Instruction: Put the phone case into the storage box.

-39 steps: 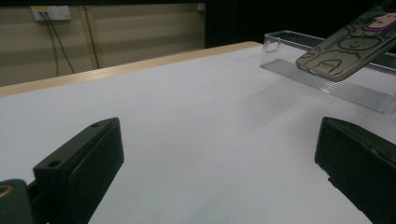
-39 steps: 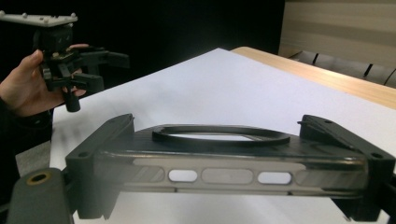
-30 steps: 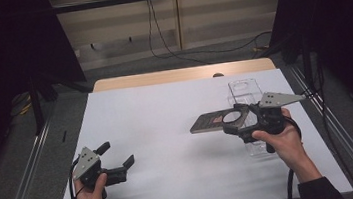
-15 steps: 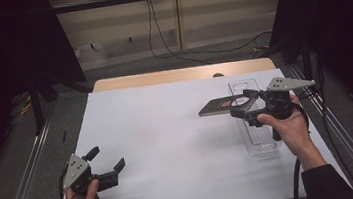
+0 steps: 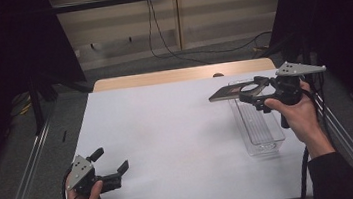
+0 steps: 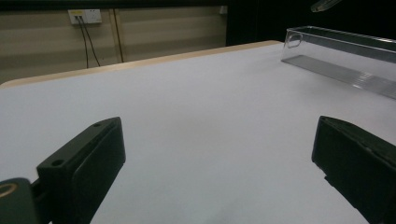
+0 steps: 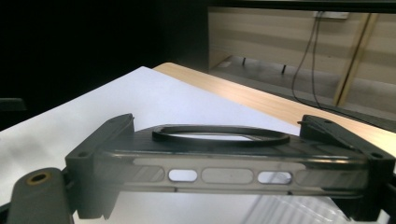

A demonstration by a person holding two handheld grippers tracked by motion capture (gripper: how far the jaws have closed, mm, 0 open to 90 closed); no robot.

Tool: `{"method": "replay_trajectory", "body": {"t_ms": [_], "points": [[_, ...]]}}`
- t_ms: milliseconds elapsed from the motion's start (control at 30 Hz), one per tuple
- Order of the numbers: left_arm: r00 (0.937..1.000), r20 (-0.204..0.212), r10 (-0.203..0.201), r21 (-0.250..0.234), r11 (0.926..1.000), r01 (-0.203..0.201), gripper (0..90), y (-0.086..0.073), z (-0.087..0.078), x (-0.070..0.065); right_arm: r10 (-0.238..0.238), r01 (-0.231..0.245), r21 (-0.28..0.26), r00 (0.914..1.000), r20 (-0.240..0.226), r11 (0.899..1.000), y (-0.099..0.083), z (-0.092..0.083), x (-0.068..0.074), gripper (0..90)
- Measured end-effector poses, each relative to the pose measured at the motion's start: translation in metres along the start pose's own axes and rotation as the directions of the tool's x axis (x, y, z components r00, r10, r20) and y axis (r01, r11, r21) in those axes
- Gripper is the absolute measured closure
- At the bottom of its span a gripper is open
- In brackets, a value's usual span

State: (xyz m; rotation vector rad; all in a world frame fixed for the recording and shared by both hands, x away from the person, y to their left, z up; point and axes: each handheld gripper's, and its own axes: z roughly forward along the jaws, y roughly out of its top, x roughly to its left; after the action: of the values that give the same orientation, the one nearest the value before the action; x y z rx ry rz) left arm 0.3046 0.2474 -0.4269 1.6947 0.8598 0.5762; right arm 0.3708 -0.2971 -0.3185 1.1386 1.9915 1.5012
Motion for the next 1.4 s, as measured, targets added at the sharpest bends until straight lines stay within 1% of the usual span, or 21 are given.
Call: {"method": "replay_trajectory", "body": {"t_ms": [133,233,267,300,333,367,400,467,500,667,800,867,933,1033,1100,1200,1267,1367,1400], "points": [[0.9999,-0.001,-0.017,0.005,0.9998,0.017,2.7,0.001,-0.001,0.001,0.018,-0.018,-0.006,0.9994,0.029,1.000,0.002,-0.003,-0.005,11.6],[0.9997,0.001,-0.026,0.006,0.9996,0.026,1.6,0.001,-0.002,0.003,0.018,-0.017,-0.007,0.9984,0.053,1.000,0.004,-0.006,-0.010,11.6],[0.9997,-0.008,-0.022,0.005,0.9998,0.022,1.5,0.001,-0.002,0.003,0.022,-0.022,-0.010,0.9981,0.058,1.000,0.005,-0.007,-0.011,11.6],[0.9996,-0.021,-0.019,0.006,0.9998,0.020,1.6,0.000,-0.002,0.004,0.021,-0.020,-0.017,0.9972,0.072,1.000,0.006,-0.009,-0.012,11.6],[0.9992,-0.031,-0.025,0.004,0.9997,0.025,1.6,0.000,-0.001,0.005,0.020,-0.018,-0.019,0.9965,0.081,1.000,0.007,-0.010,-0.013,11.6],[0.9989,-0.034,-0.031,0.006,0.9995,0.031,1.6,-0.001,-0.001,0.005,0.023,-0.021,-0.019,0.9960,0.086,1.000,0.007,-0.011,-0.015,11.6],[0.9989,-0.038,-0.029,0.007,0.9995,0.030,1.5,-0.001,-0.001,0.006,0.027,-0.025,-0.020,0.9956,0.090,0.999,0.008,-0.013,-0.016,11.6],[0.9990,-0.038,-0.026,0.004,0.9997,0.026,1.5,-0.001,-0.002,0.006,0.029,-0.028,-0.011,0.9943,0.103,1.000,0.010,-0.014,-0.019,11.6],[0.9987,-0.037,-0.034,-0.003,0.9994,0.034,1.4,-0.001,-0.002,0.005,0.028,-0.028,-0.006,0.9936,0.109,1.000,0.010,-0.015,-0.021,11.6],[0.9991,-0.036,-0.022,0.007,0.9997,0.022,1.4,-0.002,-0.004,0.004,0.036,-0.037,0.011,0.9897,0.138,0.999,0.012,-0.018,-0.027,11.6],[0.9991,-0.037,-0.021,0.013,0.9997,0.022,1.5,-0.002,-0.003,0.005,0.039,-0.044,0.028,0.9860,0.163,0.999,0.011,-0.019,-0.033,11.6],[0.9992,-0.032,-0.025,0.009,0.9996,0.025,1.4,-0.002,-0.004,0.005,0.048,-0.053,0.025,0.9843,0.170,0.998,0.011,-0.019,-0.036,11.6],[0.9989,-0.036,-0.030,0.007,0.9995,0.030,1.4,-0.001,-0.004,0.005,0.044,-0.050,0.029,0.9822,0.183,0.998,0.011,-0.019,-0.037,11.6],[0.9991,-0.035,-0.024,0.009,0.9997,0.025,1.4,-0.001,-0.004,0.006,0.040,-0.049,0.041,0.9802,0.194,0.998,0.010,-0.018,-0.039,11.6],[0.9991,-0.034,-0.027,0.011,0.9996,0.028,1.4,-0.001,-0.004,0.005,0.043,-0.054,0.044,0.9772,0.208,0.998,0.009,-0.017,-0.040,11.6],[0.9995,-0.027,-0.016,0.015,0.9998,0.016,1.4,-0.001,-0.003,0.005,0.048,-0.062,0.055,0.9728,0.227,0.997,0.006,-0.015,-0.042,11.6],[0.9996,-0.025,-0.016,0.021,0.9996,0.016,1.4,-0.001,-0.003,0.005,0.051,-0.067,0.059,0.9693,0.241,0.996,0.005,-0.014,-0.043,11.6],[0.9995,-0.027,-0.017,0.014,0.9997,0.018,1.4,-0.001,-0.004,0.005,0.048,-0.068,0.068,0.9622,0.268,0.995,0.004,-0.011,-0.044,11.6],[0.9994,-0.030,-0.017,0.011,0.9998,0.017,1.4,-0.001,-0.004,0.006,0.048,-0.070,0.072,0.9610,0.272,0.995,0.004,-0.010,-0.045,11.6]]}}
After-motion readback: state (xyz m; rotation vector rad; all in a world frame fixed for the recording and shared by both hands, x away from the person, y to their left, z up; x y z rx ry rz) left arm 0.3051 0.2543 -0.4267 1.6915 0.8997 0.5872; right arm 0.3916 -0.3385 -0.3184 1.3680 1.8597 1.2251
